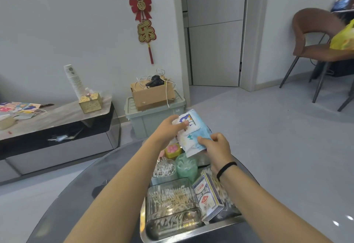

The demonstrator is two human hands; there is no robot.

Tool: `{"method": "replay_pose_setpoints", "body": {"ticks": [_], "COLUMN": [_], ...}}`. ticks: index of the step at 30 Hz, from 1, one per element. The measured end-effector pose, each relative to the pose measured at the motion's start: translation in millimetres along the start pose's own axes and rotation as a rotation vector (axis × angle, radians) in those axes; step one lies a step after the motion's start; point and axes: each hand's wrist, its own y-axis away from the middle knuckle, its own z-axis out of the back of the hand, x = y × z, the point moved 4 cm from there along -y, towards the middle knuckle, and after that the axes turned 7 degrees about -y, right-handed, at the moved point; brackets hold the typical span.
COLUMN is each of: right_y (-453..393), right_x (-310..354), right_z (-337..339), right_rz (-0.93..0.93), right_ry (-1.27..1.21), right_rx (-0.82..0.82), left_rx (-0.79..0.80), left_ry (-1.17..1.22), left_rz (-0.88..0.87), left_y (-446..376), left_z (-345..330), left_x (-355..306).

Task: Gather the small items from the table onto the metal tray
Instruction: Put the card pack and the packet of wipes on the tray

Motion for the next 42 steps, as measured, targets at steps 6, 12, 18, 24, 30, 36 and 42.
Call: {"method": "replay_pose_setpoints", "body": {"ticks": [6,12,18,24,30,36,42], "right_y": [-9.7,-16.8,-15.8,2.7,5.7,26.7,44.7], "right_x": [19.3,21.8,21.2,-1.1,3.1,-6.5,-29.0], "right_z": [8.9,-1.0,13.2,27.7,26.6,-0.9,-52.0], "right_rz": [0.264,0.242,0.091,-0.107,-0.124,-0.134,-0.145], "right_ry": [0.633,0.805,0.674,0.639,0.566,0.516,0.561], "right_rx": [0.022,0.162,0.196,0.434,0.390,0.446,0.514], "left_rx": [-0.005,-0.014,-0.250,-0.214,-0.052,-0.072,-0.125], "left_ry": [-0.113,-0.238,-0.311,-0.543,-0.122,-0.070,-0.046], "left_rz": [-0.040,0.043,-0.076,0.316,0.259,0.249,0.288], "left_y": [-12.6,-9.8,7.2,53.4,72.8,83.8,113.9], "left_z": [-16.6,-20.2,-1.7,24.2,22.4,54.3,104.5], "left_x": [3.1,6.8,1.1,51.2,83.5,100.4,124.8]}}
